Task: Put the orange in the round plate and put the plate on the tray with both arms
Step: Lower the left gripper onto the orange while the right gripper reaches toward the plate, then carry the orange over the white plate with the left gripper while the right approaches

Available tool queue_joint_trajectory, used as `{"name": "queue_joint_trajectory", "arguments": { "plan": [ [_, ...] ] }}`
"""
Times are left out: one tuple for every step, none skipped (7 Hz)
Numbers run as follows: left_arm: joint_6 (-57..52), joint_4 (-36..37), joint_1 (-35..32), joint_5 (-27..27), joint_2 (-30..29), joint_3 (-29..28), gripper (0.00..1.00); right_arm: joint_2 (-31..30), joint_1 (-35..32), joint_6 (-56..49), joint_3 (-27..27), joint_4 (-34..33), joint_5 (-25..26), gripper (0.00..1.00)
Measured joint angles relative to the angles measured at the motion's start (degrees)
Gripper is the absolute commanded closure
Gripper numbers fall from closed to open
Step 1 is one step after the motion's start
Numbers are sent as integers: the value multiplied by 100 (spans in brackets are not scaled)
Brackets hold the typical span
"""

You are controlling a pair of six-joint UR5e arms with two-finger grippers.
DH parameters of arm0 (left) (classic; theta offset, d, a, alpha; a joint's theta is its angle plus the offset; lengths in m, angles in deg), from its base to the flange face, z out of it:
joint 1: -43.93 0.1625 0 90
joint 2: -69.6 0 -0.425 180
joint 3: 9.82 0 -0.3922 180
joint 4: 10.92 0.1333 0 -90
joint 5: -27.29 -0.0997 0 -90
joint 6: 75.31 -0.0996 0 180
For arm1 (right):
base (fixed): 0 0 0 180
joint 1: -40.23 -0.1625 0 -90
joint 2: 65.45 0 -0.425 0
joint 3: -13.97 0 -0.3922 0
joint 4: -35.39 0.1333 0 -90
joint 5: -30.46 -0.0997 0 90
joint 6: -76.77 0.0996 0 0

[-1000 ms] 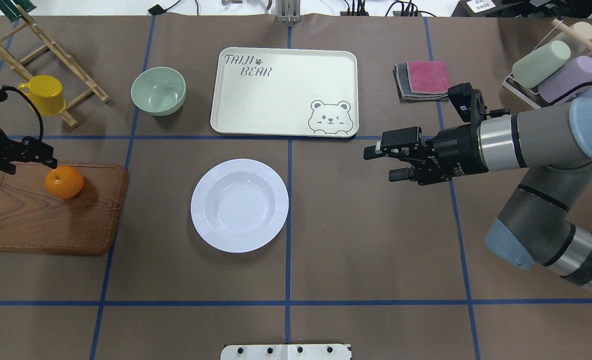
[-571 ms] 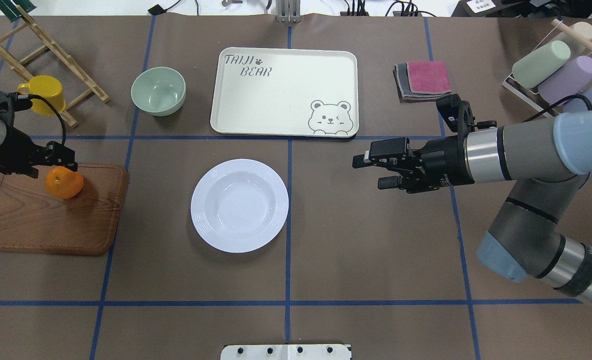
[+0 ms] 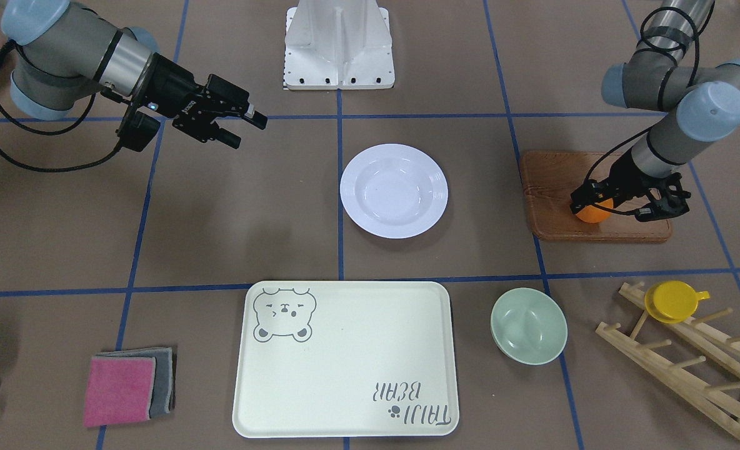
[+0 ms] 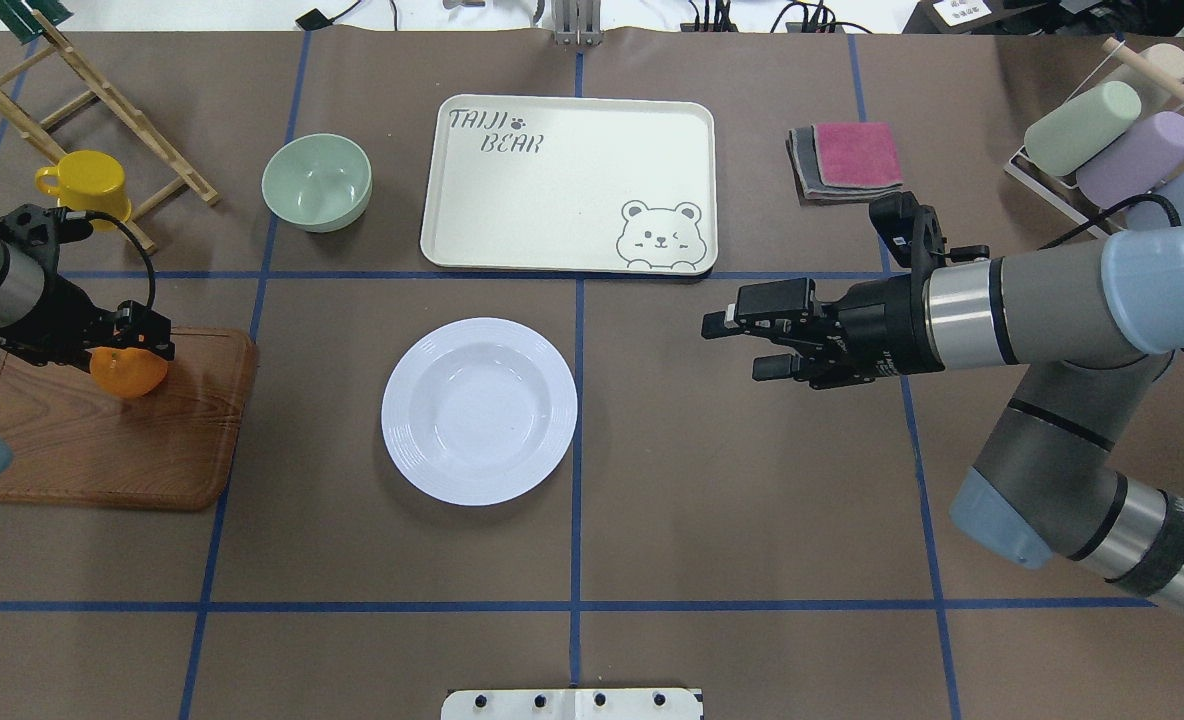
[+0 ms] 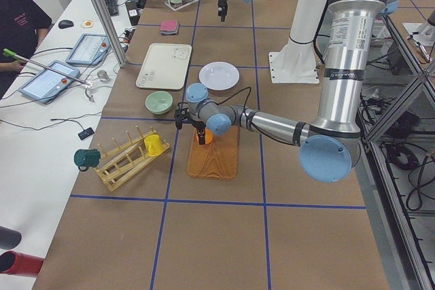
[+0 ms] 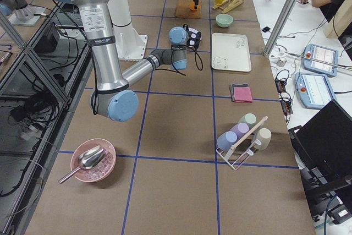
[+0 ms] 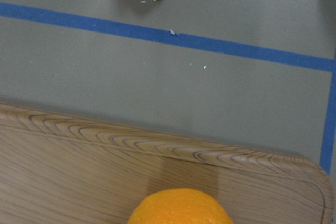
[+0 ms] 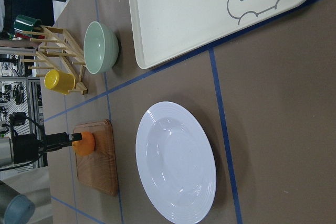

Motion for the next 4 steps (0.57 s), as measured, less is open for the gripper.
{"name": "queue_joint_trajectory", "arguments": {
  "plan": [
    [89,10,63,4,-38,9,24,6,23,-17,-9,0,5,0],
    [166,52,98,22,-127,33,26,39,92,-44,-36,10,82,0],
    [204,222,107,54,-301,72,28,154,251,-57,-105,62,366,0],
    [278,598,112,78,-576,172,27,312,483,-62,-243,252,810,0]
  ]
}}
